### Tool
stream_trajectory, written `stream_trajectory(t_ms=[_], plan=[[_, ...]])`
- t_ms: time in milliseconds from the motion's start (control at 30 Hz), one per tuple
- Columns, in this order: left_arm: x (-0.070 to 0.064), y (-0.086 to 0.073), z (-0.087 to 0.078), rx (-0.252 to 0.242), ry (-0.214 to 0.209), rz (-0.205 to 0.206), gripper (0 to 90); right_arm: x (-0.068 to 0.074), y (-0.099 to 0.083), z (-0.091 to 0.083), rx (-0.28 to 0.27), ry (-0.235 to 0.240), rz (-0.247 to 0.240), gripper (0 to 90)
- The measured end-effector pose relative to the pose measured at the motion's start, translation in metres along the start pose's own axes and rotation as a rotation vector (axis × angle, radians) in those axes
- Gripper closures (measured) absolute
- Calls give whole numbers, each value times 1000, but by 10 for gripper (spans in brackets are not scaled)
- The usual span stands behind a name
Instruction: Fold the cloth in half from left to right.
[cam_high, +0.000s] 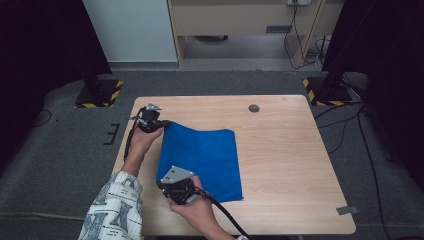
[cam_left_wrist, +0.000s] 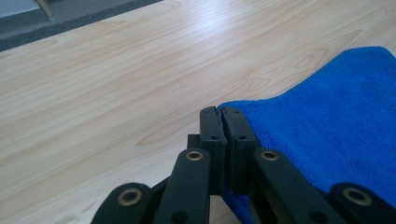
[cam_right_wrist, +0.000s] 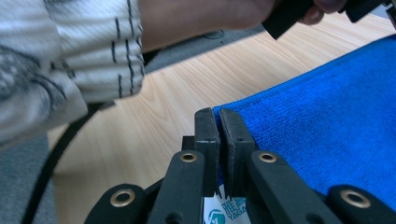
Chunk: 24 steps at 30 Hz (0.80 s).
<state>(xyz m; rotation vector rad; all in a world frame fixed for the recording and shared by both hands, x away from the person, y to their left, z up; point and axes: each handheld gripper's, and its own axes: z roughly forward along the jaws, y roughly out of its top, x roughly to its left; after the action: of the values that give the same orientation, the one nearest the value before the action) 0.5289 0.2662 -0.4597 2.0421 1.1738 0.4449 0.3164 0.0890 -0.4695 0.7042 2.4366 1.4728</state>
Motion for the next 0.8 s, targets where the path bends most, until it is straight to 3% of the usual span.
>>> stream_trajectory(t_ms=[133,267,467,600,800], plan=[[4,-1,-7,-13,2,-14,875,1,5,6,-4,7,8,868],[-1,0,-3,-9,1,-18,874,-4,2,3,3,-5,15,867],[-19,8,12,-7,-13,-13,873,-14,-13,-14,9,-17,25,867],[-37,13,27,23,-18,11,873,-22,-29,-26,0,-25,49,867],[-55,22,39,15,-28,25,872,-35,-42,-42,3,-47,70,867]])
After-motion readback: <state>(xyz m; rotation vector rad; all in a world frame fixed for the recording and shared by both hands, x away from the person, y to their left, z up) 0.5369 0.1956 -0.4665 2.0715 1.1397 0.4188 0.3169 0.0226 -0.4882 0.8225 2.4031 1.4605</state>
